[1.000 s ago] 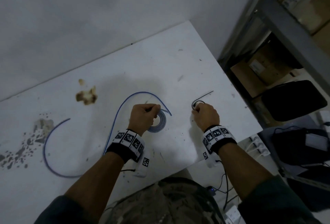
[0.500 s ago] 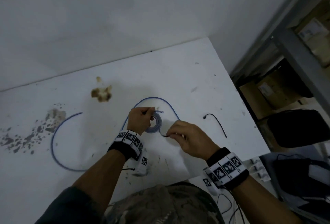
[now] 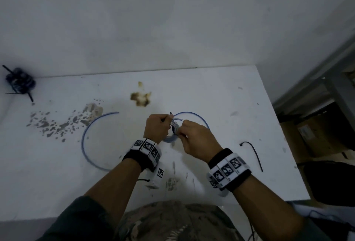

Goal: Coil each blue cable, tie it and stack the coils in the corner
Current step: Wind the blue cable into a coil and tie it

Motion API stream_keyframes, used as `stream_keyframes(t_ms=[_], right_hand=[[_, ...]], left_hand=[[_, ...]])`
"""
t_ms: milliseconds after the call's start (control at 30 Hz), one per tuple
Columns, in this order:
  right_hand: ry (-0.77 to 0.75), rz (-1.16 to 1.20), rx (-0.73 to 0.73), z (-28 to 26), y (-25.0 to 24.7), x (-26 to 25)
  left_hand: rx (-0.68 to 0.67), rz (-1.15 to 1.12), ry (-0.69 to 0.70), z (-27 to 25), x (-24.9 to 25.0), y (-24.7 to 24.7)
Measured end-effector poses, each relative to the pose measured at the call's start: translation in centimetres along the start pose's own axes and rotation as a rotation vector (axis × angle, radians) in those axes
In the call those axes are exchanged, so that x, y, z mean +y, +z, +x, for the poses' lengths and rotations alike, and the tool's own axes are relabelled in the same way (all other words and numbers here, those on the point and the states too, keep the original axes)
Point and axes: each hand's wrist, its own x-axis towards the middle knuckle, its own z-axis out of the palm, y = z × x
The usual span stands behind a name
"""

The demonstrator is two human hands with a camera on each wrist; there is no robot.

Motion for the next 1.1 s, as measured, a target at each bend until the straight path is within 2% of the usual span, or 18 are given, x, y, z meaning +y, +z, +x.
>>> stream_keyframes(t_ms=[100, 267, 467, 567, 667, 733, 767, 867, 900, 1000, 1100], right_hand=[[-0.065, -0.199, 0.037, 1.5, 1.3, -2.3], [-0.098, -0.234, 0.145, 2.8, 2.9, -4.5], [-0.180, -0.281, 0.129, 3.6, 3.8, -5.2], [-0.280, -0.299, 0.146, 3.8, 3.3, -5.8], [-0.335, -0.295, 0.096, 3.6, 3.3, -5.6], [-0.213, -0.174, 0.098, 3.9, 3.2, -5.0], [-0.067, -0.002, 0.147, 4.2, 3.0, -4.7], [0.515, 0.752, 0.349, 5.6, 1.4, -4.4], [0.630, 0.939, 0.396, 6.0, 1.1, -4.4], [0.772, 1.226, 0.494, 7.0, 0.9, -4.6], [0.800, 1.340, 0.517, 7.6, 1.2, -4.7]], left_hand=[[0.012, -0.077, -0.070, 0.0, -0.1, -1.1], [-0.011, -0.106, -0.136, 0.4, 0.0, -2.9], [-0.078, -0.248, -0.264, 0.7, -0.7, -4.7], [-0.047, -0.263, -0.274, 1.4, -1.3, -5.2], [-0.046, -0.276, -0.267, 1.9, -1.8, -5.7], [-0.033, -0.268, -0.226, 2.0, -1.9, -5.9], [-0.022, -0.255, -0.189, 2.0, -2.0, -6.1], [-0.046, -0.213, -0.027, 1.3, -1.5, -6.6], [-0.082, -0.184, 0.053, 1.2, -1.1, -6.6], [-0.162, -0.066, 0.252, 1.2, 0.5, -6.7], [-0.188, -0.056, 0.300, 1.9, 1.2, -7.2]])
